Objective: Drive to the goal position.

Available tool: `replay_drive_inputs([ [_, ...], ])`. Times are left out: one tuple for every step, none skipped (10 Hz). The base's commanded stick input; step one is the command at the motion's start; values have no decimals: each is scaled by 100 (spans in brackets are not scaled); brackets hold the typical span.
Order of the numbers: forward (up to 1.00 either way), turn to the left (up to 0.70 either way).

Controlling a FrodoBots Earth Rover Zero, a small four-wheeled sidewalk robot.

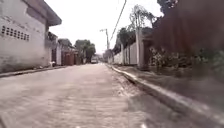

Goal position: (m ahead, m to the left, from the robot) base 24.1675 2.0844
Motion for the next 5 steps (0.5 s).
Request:
replay_drive_inputs([
  [100,9],
  [100,0],
  [100,0],
  [100,0],
  [100,0],
])
